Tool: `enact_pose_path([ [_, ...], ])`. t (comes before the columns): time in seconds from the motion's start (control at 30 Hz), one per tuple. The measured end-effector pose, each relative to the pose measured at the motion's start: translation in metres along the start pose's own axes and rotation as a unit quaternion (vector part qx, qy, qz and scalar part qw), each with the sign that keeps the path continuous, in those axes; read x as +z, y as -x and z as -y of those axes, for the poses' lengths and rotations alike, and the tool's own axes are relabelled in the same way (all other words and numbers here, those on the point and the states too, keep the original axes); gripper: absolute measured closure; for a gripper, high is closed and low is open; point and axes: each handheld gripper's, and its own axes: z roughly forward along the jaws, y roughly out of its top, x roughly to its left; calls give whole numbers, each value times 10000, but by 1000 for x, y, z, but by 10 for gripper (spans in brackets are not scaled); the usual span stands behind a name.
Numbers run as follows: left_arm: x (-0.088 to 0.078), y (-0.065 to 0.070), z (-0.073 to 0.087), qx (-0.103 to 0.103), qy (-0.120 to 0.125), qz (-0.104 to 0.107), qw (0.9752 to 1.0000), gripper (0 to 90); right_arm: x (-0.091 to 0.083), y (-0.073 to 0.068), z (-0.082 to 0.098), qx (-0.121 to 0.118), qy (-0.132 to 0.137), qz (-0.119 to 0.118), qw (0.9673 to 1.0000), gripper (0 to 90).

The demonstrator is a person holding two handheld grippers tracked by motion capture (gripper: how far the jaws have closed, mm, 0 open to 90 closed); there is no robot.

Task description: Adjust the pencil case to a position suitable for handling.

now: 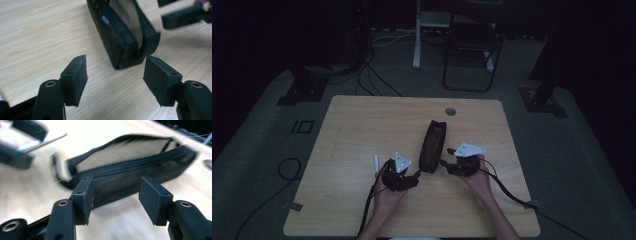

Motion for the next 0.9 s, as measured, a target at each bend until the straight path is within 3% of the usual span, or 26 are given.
enact_pose_path([
  [0.03,1,2,-3,-6,18,34,10000,341,0,5,-2,35,31,29,10000,439],
  [0.07,5,5,-8,29,19,63,10000,325,4,19,-10,162,96,130,9997,436],
  [0.1,5,5,-8,29,19,63,10000,321,4,19,-10,162,96,130,9997,436],
  [0.13,7,6,-10,45,5,66,10000,316,9,31,-15,261,114,199,9994,432],
  [0.27,16,10,-19,53,14,126,9999,315,18,50,-23,457,176,333,9982,429],
  [0.43,24,10,-23,30,-22,106,9999,315,30,63,-31,531,140,420,9976,416],
  [0.57,30,9,-27,-43,-25,60,10000,315,49,82,-42,829,120,426,9956,408],
  [0.63,32,8,-30,-54,-12,36,10000,315,53,84,-43,890,91,438,9950,408],
  [0.77,38,5,-33,-132,-36,-143,9998,316,68,97,-51,1067,-36,464,9932,408],
  [0.9,47,-1,-33,-212,-93,-307,9993,319,76,101,-51,1073,-241,513,9926,413],
])
